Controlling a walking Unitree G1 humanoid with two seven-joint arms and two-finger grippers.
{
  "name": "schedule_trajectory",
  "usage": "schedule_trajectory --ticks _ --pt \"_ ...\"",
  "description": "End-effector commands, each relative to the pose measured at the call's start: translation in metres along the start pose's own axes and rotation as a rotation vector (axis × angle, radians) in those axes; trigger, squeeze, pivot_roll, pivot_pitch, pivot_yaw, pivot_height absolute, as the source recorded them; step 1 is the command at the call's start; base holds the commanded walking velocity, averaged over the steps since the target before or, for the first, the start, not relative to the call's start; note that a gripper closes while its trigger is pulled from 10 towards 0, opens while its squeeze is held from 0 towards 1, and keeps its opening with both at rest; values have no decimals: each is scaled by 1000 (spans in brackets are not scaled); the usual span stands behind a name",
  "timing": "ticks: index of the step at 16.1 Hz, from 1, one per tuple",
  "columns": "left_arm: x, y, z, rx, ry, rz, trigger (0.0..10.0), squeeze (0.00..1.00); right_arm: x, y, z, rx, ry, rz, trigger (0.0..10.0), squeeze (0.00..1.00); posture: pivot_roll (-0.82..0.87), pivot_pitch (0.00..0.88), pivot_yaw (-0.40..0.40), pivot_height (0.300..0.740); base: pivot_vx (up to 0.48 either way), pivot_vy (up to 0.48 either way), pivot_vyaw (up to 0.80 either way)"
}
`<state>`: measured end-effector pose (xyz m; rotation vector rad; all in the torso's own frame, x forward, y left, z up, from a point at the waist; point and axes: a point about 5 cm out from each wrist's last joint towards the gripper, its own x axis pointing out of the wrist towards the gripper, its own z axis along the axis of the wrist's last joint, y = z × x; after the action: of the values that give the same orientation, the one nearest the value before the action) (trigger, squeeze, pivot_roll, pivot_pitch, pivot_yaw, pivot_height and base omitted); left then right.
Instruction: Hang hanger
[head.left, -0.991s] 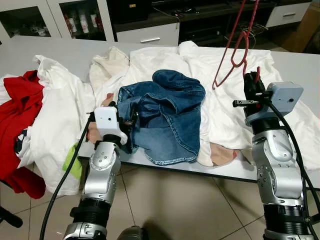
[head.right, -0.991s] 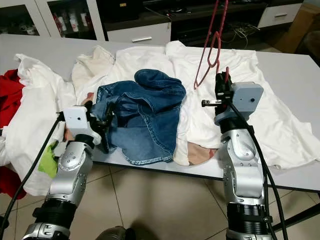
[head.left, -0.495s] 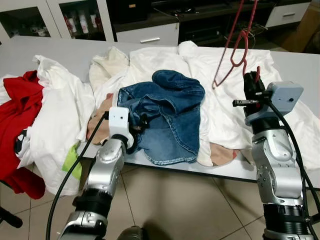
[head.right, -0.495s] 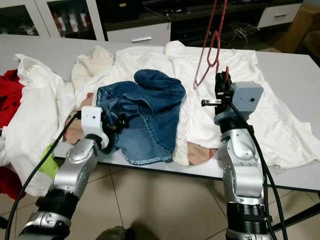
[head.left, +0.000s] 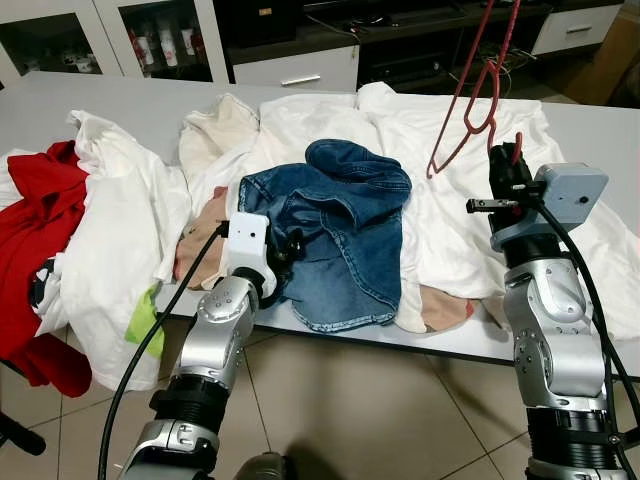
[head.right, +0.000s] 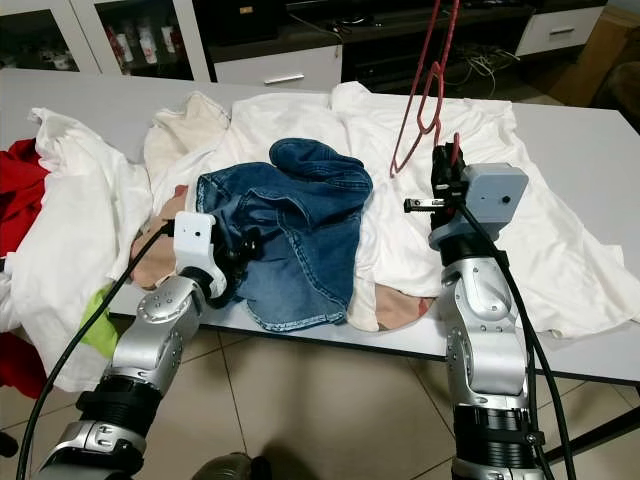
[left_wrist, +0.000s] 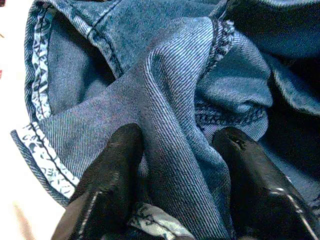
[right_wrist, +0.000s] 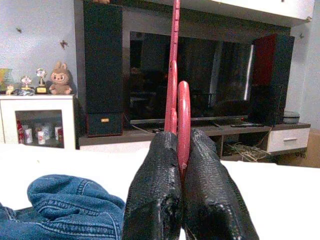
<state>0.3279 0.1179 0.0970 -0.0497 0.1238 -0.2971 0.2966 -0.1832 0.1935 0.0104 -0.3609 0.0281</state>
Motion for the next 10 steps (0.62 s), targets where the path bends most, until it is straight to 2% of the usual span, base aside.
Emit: schedule_trajectory --ticks 1,3,5,6,7,10 --pt "4 -2 12 -11 -37 -23 0 0 1 0 2 -3 -10 -4 10000 0 85 6 44 740 0 0 0" --pt "6 3 23 -33 -88 -10 0 0 2 1 2 1 -10 -7 10000 0 86 7 43 740 0 0 0" --pt "8 18 39 -46 -147 38 0 0 1 1 2 4 -9 -8 10000 0 89 10 42 740 0 0 0" --pt "8 39 53 -43 -194 99 0 0 1 1 2 8 -8 -9 10000 0 89 11 42 740 0 0 0" --pt "8 42 55 -41 -202 108 0 0 1 1 2 9 -8 -9 10000 0 89 11 42 740 0 0 0" --pt "5 73 73 15 -245 178 0 0 0 -2 3 14 -9 -19 10000 0 89 17 44 740 0 0 0"
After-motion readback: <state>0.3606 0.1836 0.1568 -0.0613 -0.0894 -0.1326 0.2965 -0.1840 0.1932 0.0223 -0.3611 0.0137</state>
